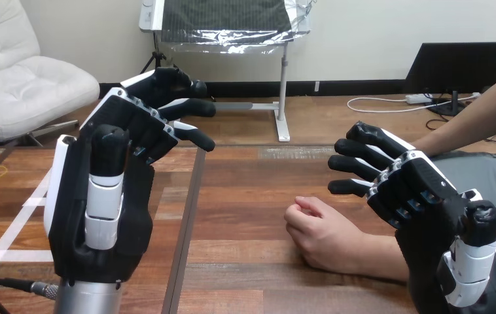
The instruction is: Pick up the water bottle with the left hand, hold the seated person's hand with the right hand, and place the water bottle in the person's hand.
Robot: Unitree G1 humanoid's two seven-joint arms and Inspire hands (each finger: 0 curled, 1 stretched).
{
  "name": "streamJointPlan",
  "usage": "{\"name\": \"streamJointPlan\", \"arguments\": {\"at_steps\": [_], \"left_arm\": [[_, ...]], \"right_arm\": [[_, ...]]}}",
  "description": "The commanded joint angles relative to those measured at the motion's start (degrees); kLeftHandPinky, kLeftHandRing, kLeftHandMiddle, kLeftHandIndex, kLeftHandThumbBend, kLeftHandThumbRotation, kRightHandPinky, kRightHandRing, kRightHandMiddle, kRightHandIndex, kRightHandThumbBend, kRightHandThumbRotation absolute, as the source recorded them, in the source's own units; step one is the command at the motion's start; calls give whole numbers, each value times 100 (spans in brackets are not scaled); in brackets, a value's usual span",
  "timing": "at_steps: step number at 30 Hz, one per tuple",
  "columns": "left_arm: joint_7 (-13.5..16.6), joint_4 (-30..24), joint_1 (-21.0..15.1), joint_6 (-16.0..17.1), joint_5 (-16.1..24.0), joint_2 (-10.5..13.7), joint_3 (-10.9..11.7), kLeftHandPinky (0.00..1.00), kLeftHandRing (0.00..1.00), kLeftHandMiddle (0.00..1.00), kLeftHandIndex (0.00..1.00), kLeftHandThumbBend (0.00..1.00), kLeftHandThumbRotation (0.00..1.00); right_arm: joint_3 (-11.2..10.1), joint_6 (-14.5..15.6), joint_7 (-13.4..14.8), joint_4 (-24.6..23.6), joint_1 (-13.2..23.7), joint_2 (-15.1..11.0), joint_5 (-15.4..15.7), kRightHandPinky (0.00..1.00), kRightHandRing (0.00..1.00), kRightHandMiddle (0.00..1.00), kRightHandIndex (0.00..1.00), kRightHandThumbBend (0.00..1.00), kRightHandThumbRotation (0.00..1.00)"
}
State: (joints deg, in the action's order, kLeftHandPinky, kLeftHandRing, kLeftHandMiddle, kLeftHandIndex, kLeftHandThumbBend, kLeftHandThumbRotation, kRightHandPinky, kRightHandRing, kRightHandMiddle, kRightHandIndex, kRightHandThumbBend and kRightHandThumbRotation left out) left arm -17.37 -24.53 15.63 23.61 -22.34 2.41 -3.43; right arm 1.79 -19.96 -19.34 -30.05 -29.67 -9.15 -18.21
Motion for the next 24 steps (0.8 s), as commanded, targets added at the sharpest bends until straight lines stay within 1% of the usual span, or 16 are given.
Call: {"name": "streamJointPlan", "arguments": {"at_steps": [1,11,18,20,21,24], "left_arm": [[5,-101,-163,-4,22,-23,-2,46,64,68,65,65,78],[-8,-85,-160,6,31,-9,8,46,65,68,66,65,78],[-16,-80,-161,-3,76,26,25,47,65,69,66,65,78],[-35,-79,-164,-18,80,55,33,48,66,69,67,65,76],[-4,-65,-171,0,172,57,54,48,67,70,67,65,74],[85,-26,-191,44,391,43,98,48,67,70,68,70,65]], "right_arm": [[-42,-67,-13,-125,301,-1,-37,69,78,80,81,84,100],[-32,-4,6,-158,296,-6,-43,69,78,80,81,84,100],[-31,-25,-2,-134,298,-2,-38,69,78,80,81,84,100],[-31,-28,-5,-128,301,-2,-38,69,78,80,81,84,100],[-32,-34,-5,-124,302,-2,-31,69,78,80,81,84,100],[-34,-45,1,-118,304,2,-12,69,79,80,81,84,100]]}}
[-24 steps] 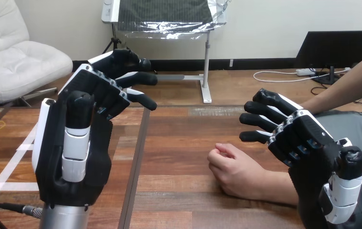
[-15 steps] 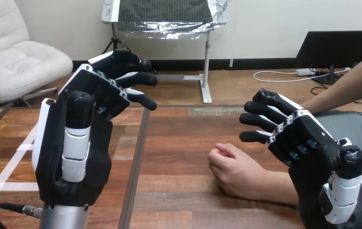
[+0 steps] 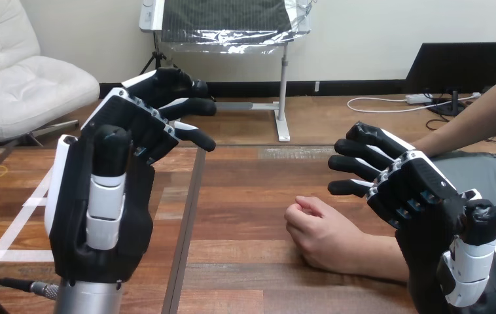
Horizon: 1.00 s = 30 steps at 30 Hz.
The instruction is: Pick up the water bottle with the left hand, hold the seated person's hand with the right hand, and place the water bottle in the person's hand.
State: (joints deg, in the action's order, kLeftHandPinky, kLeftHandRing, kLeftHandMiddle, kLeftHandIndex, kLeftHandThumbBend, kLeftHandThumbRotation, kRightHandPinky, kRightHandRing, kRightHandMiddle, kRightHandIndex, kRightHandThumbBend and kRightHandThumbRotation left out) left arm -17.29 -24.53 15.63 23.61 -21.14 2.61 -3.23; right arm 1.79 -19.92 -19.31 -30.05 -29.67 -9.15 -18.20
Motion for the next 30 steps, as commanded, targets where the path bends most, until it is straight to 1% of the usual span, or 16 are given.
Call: {"name": "streamJointPlan", "arguments": {"at_steps": [1,2,3,5,9,10,14,16,21,27,30], "left_arm": [[103,-14,-199,54,333,15,90,48,67,70,68,73,60],[123,-5,-205,61,379,8,97,48,66,70,69,78,53],[124,11,-215,62,410,18,102,48,66,70,69,80,50],[117,27,-224,59,432,30,104,48,67,71,70,84,39],[273,21,-206,12,842,50,148,47,67,72,71,93,24],[297,28,-205,14,928,60,157,48,68,73,72,96,17],[359,45,-192,-17,1193,116,178,50,71,76,76,98,8],[438,47,-177,-44,1415,130,196,52,73,77,77,99,5],[596,69,-168,-111,1762,135,222,55,76,81,81,100,1],[807,166,-202,-109,2201,137,282,58,80,84,84,100,1],[889,220,-228,-132,2336,153,313,59,82,85,85,100,3]], "right_arm": [[-33,-52,2,-117,305,6,-6,69,78,80,81,84,100],[-33,-54,5,-115,306,8,-2,69,78,80,81,84,100],[-32,-44,8,-122,303,7,-2,69,78,80,81,84,100],[-29,-32,11,-131,299,5,-5,69,78,80,81,84,100],[-29,-30,7,-126,300,2,-5,68,78,80,81,84,100],[-28,-32,10,-126,300,4,1,68,78,80,81,84,100],[-23,-41,6,-120,304,4,9,68,78,80,81,83,100],[-22,-42,9,-117,306,5,20,68,78,80,81,83,100],[-18,-44,19,-112,308,12,39,68,78,80,80,83,100],[-9,4,3,-128,300,-3,-18,68,79,80,80,83,100],[-8,3,6,-126,299,1,-15,68,79,80,80,83,100]]}}
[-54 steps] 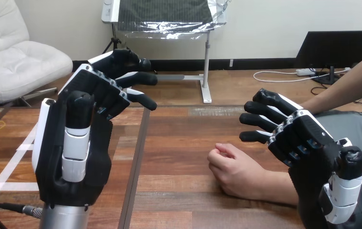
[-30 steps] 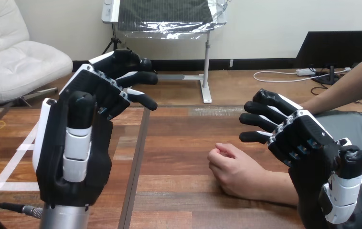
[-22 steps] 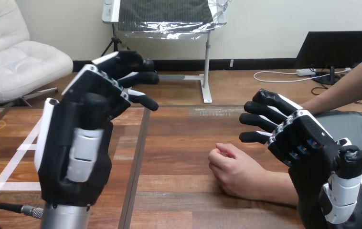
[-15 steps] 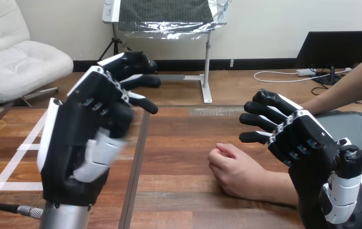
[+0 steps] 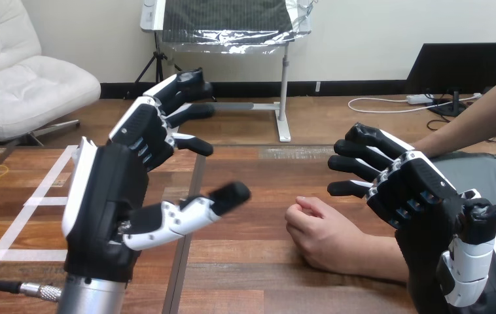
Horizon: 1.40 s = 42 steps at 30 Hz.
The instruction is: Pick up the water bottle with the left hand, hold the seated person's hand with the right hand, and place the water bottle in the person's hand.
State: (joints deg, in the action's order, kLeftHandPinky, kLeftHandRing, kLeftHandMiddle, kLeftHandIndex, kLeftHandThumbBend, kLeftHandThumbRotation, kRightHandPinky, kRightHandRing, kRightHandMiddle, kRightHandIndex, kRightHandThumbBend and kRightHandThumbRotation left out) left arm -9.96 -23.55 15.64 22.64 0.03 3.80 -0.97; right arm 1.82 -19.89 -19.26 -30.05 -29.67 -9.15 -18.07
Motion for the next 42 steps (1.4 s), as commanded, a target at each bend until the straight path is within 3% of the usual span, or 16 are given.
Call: {"name": "streamJointPlan", "arguments": {"at_steps": [1,7,15,17,23,25,36,42], "left_arm": [[182,137,-236,-43,256,41,98,60,82,85,85,100,4],[376,274,-295,-16,510,70,196,68,84,87,86,98,14],[485,438,-362,-96,462,125,364,83,89,91,90,87,43],[505,455,-367,-114,438,132,394,90,93,94,92,87,55],[611,494,-376,-264,479,197,557,97,98,98,97,92,73],[572,590,-419,-165,381,250,615,99,99,99,98,91,78],[577,828,-543,-4,249,415,862,100,100,100,100,86,87],[609,864,-591,-40,259,463,961,100,100,100,100,90,88]], "right_arm": [[-11,1,2,-126,298,1,-26,68,79,80,80,83,100],[-21,-13,6,-120,293,-3,5,68,79,80,80,83,100],[-20,-12,15,-125,285,1,12,68,79,80,80,83,100],[-17,-11,8,-123,285,0,-4,68,79,80,80,83,100],[-6,11,20,-139,267,11,-20,68,79,80,80,82,100],[-5,12,16,-136,264,12,-34,68,79,80,80,82,100],[-11,3,-2,-117,264,5,-45,68,78,80,80,82,100],[-14,-18,-2,-98,280,11,-26,68,78,80,80,82,100]]}}
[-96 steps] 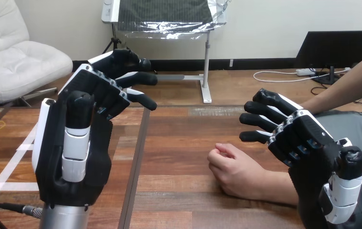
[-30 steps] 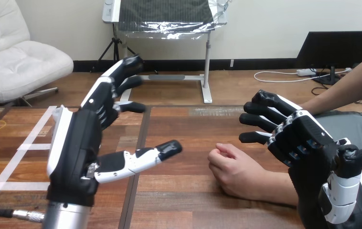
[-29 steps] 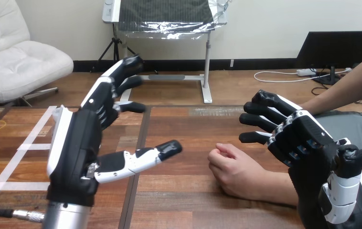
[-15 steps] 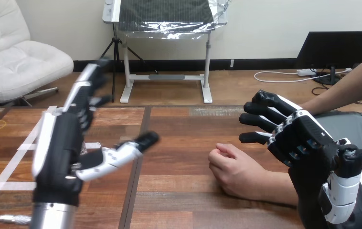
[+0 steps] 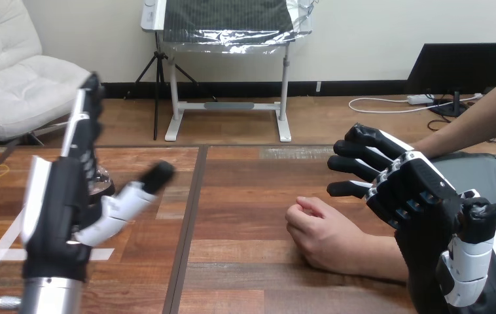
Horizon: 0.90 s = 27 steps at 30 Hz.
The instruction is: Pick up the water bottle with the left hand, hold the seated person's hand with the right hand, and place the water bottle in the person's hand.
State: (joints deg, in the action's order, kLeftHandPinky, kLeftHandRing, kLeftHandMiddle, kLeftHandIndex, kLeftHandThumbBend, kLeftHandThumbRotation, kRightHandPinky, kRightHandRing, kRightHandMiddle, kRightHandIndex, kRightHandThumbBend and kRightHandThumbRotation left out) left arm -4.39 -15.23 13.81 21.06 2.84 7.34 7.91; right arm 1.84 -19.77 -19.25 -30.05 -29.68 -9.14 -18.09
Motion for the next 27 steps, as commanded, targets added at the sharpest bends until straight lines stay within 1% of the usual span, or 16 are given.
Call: {"name": "streamJointPlan", "arguments": {"at_steps": [1,11,16,19,23,25,27], "left_arm": [[56,41,-414,124,-18,112,83,100,100,100,100,91,88],[81,143,-455,85,-109,135,177,100,100,100,100,94,88],[125,168,-479,13,-97,116,233,100,100,100,100,97,86],[254,128,-491,-96,36,85,272,100,100,100,100,99,85],[435,179,-522,-85,339,154,332,100,100,100,100,100,85],[480,193,-523,-104,402,182,350,100,100,100,100,100,85],[538,196,-544,-197,439,190,386,100,100,100,100,100,83]], "right_arm": [[-16,-35,-4,-95,284,10,-21,68,78,80,80,82,100],[-15,-51,-1,-84,290,17,-1,68,78,80,80,82,100],[-10,-55,12,-90,283,27,16,68,78,80,80,82,100],[-10,-48,13,-98,282,23,20,68,78,80,80,82,100],[-11,-48,14,-96,283,23,18,68,78,80,80,82,100],[-14,-52,9,-91,283,20,13,68,78,80,80,82,100],[-18,-59,2,-84,281,17,8,68,78,80,80,82,100]]}}
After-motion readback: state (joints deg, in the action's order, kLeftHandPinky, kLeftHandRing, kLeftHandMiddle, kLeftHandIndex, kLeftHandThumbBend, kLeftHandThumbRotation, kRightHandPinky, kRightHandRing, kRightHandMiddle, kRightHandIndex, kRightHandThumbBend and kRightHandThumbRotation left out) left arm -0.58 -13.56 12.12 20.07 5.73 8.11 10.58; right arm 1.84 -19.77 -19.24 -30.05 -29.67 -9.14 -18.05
